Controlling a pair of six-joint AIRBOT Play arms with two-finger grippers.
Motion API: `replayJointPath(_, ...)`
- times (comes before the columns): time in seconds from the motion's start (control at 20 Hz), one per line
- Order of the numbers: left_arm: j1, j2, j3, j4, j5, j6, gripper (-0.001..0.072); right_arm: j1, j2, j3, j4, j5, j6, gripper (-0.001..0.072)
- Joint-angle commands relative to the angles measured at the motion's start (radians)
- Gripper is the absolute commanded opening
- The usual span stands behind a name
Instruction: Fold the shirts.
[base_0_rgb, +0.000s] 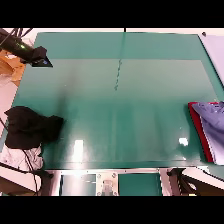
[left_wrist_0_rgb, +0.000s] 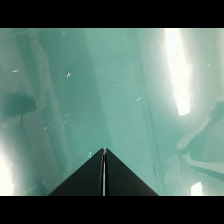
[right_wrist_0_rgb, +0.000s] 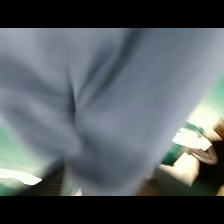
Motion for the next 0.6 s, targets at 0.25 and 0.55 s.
replayJointPath(0.25,0.000,0.005,0.003,-0.022,0.055,0.003,0.0021,0.135,-0.071,0.113,0.171,-0.011,0.060,0.0022)
replayJointPath(0.55,-0.011,0.142,-0.063,-0.051,0.064,-0.016,0.0020,0.580,-0.035,0.234,0.314,-0.257,0.048,0.0013)
